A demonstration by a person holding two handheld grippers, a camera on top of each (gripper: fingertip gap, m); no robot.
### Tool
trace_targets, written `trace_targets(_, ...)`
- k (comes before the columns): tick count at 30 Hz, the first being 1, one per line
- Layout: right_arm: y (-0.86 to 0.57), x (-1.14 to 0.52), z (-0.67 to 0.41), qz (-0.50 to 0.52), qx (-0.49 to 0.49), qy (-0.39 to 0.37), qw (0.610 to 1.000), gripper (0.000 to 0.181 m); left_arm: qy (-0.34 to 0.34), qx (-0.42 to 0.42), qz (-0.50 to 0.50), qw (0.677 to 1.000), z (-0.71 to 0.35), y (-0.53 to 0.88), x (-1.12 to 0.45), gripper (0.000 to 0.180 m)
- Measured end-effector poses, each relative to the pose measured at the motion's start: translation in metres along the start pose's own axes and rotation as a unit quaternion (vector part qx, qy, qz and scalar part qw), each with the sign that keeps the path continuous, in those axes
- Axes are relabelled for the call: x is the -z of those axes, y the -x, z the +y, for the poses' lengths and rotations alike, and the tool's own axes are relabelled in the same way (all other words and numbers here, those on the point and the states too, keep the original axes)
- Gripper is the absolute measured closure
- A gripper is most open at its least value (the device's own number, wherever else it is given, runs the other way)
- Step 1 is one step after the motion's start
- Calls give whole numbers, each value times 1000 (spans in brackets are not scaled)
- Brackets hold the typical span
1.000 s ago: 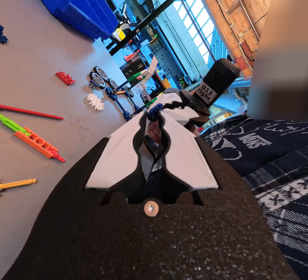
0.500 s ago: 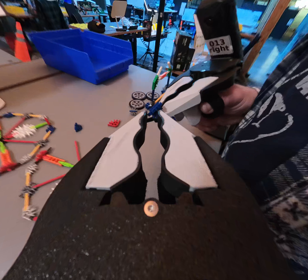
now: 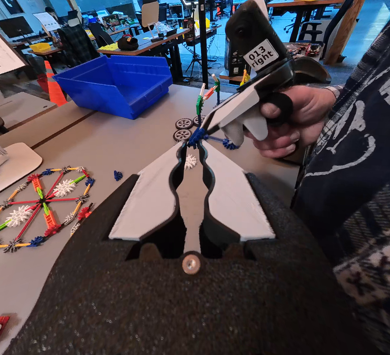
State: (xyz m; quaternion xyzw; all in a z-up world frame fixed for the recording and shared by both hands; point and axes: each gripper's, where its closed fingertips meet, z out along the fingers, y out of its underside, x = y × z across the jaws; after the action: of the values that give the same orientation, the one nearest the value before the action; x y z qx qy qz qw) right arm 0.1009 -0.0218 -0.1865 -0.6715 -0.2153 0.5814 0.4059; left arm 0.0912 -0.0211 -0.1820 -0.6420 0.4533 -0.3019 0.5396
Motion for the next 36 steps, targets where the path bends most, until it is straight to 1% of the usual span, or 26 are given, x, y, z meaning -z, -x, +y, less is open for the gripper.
trace_targets(4,3,-2,0,-6,0,5,1000,172,-3,9,9,1000,0,-3,-2,171)
trace_targets(7,6,-6,0,-8,4,12,1000,176,-14,30,7,999,-1,-2,-3,171)
trace_targets(8,6,-6,-1,-5,5,12,1000,179,-18,40,11,999,-2,-3,-3,171)
trace_targets(12,1,-7,-2,17,13,29,999,180,-18,63,11,998,3,-1,-6,171)
trace_targets(14,-1,-8,-1,37,41,44,998,180,-15,91,18,996,6,0,-7,170)
trace_targets(16,-6,-8,-2,72,95,59,991,180,-10,124,18,992,10,5,-7,169)
trace_targets(19,-9,-8,-3,128,206,95,965,180,-10,186,28,982,14,10,-6,167)
trace_targets(21,-14,-8,-4,178,301,123,929,179,-9,235,52,971,12,10,-6,168)
trace_targets(22,-16,-8,-5,197,344,136,908,179,-14,255,62,965,9,11,-6,162)
trace_targets(25,-16,-9,-8,229,435,155,857,180,-17,276,75,958,3,11,-7,155)
trace_targets(28,-15,-10,-11,246,495,163,818,179,-7,287,73,955,0,11,-11,150)
trace_targets(31,-16,-10,-15,260,531,164,789,180,1,305,67,950,2,11,-15,153)
trace_targets(33,-16,-9,-16,262,543,162,781,180,-4,314,73,947,-1,10,-15,157)
trace_targets(36,-13,-9,-18,257,560,161,771,179,-12,330,80,940,-2,11,-15,155)
